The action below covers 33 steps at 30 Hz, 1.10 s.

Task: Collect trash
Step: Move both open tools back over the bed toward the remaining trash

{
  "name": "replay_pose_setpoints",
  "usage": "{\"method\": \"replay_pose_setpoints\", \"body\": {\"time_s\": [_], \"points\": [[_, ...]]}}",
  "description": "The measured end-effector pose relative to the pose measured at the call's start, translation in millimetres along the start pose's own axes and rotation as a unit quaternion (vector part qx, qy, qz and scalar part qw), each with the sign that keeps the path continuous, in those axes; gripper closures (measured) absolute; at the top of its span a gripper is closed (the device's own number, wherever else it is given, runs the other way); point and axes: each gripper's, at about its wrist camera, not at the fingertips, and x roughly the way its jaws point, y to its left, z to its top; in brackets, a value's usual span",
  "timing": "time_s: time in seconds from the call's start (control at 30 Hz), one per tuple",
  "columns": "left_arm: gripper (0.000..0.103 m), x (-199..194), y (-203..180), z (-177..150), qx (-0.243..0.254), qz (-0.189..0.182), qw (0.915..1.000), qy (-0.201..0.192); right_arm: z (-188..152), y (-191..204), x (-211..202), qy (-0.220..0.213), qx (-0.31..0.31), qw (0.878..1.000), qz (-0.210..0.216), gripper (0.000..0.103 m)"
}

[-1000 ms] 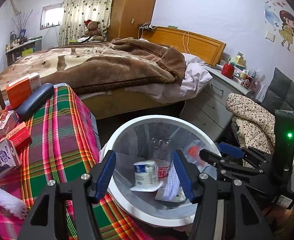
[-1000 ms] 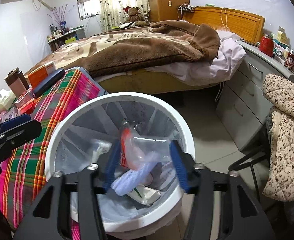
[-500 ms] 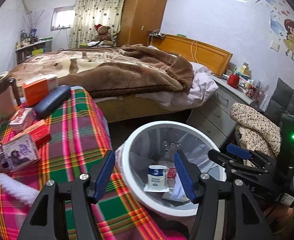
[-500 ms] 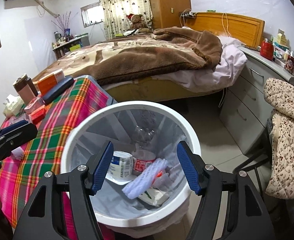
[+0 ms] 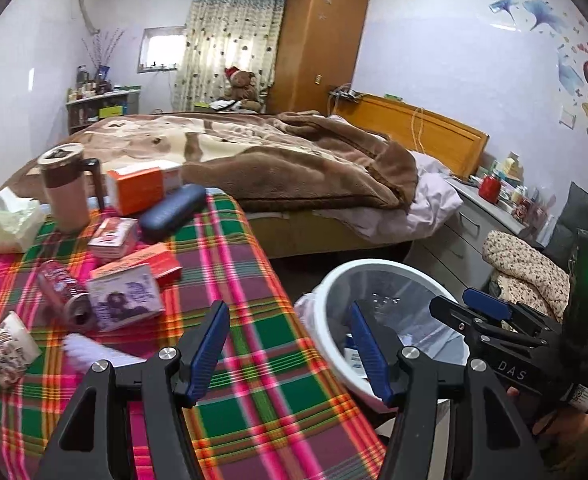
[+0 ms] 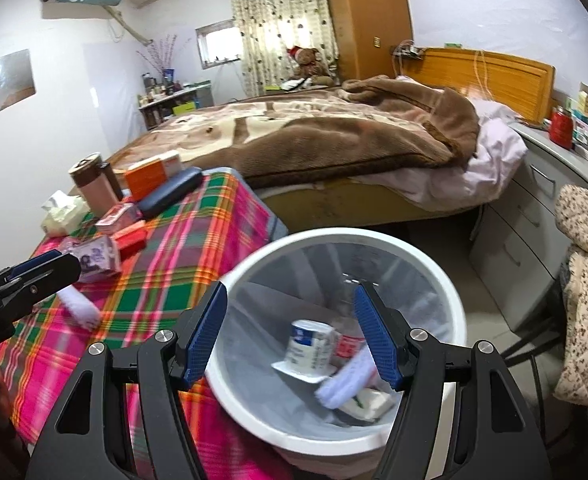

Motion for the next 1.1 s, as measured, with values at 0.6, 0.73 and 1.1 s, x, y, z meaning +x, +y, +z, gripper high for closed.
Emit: {"method": "replay_pose_setpoints", "body": {"time_s": [0.6, 0.73, 1.1], "points": [[0.034, -52, 122, -14, -0.07, 0.094, 0.9928, -0.023, 4, 97, 20, 0.005, -0.067, 0.994, 0.085, 0.036], [0.033, -63, 153, -22, -0.09, 0.12, 0.9883, -0.025, 2, 122, 29, 0.017, -0.092, 0.99, 0.102, 0.036], [0.029, -68, 219, -40, -0.11, 0.167, 0.9799, 0.0, -7, 179, 61, 0.071, -0.144, 0.974, 0.161, 0.036]]}}
